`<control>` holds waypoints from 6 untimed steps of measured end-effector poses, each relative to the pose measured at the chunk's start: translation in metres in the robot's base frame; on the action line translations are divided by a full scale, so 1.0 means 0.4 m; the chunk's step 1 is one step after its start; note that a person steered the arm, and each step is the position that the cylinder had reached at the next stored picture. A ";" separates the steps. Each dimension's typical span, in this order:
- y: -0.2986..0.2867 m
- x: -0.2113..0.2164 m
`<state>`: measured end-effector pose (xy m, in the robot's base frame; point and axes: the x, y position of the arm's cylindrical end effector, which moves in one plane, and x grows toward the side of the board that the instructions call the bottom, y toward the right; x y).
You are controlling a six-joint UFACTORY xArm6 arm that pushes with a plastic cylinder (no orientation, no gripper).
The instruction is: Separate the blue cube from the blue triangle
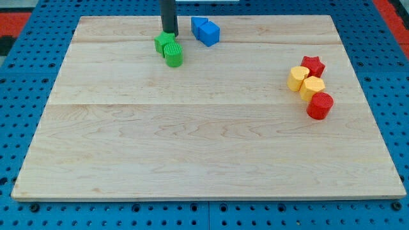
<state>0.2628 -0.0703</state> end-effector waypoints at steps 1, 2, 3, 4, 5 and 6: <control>0.145 0.060; 0.387 0.062; 0.323 0.021; 0.155 -0.027; 0.148 -0.088; 0.304 -0.143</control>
<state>0.2055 0.0512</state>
